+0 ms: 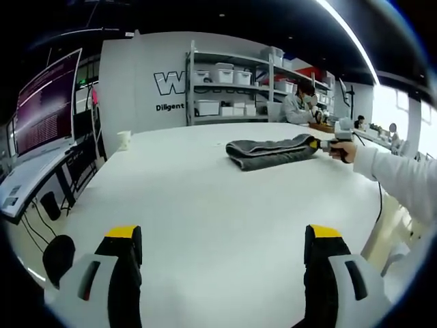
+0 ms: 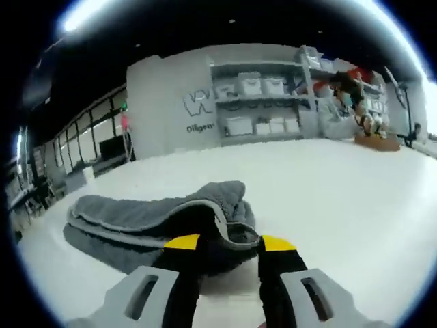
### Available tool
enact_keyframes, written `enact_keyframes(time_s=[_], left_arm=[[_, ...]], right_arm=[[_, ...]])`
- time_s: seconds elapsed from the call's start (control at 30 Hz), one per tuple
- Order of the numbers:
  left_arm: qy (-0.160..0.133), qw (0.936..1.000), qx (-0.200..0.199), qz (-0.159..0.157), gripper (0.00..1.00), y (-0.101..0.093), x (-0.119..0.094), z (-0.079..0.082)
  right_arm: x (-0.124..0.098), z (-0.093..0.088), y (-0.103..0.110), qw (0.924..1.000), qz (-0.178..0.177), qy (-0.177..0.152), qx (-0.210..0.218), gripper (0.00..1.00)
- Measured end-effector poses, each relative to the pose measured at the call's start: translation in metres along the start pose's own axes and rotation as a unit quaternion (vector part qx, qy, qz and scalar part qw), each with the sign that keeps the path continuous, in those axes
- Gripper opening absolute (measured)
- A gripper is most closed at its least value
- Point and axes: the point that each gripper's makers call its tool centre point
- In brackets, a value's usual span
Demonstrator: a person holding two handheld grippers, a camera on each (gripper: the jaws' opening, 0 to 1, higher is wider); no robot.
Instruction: Open the folded towel by lifting each exposed corner and separating the folded layers until the towel lies flat within the target outline without major curled edges
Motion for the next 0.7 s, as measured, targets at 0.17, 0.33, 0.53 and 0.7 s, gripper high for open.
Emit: enact_keyframes(time_s=[0.17,0.33,0.53,0.7], left_arm=[[0.000,1.0000,-0.001,0.000,0.98,0.000,0.000,0.000],[0.003,1.0000,0.002,0.000,0.98,-0.002,0.001,-0.001],[-0.002,1.0000,0.007,0.006,0.98,-0.001,-0.006,0.004],[0.001,0.9997,0.019,0.014,0.98,-0.005,-0.007,0.007]], right_arm=[[-0.026,-0.001,-0.006,0.9967,0.022,-0.006,-0.078,0.53],[-0.062,0.001,-0.006,0.9922,0.047,-0.021,-0.114,0.71],[-0.119,0.015,0.012,0.9897,0.082,-0.060,-0.100,0.83],[-0.151,0.020,0.024,0.9897,0.086,-0.061,-0.097,0.96]])
Point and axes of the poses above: the point that each gripper's makers call its tool centre point, and the gripper's own axes: x roughly forward along the fingers, y roughly to its left, z roughly out of its top, and after that the axes turned 2 degrees about -x, right-handed
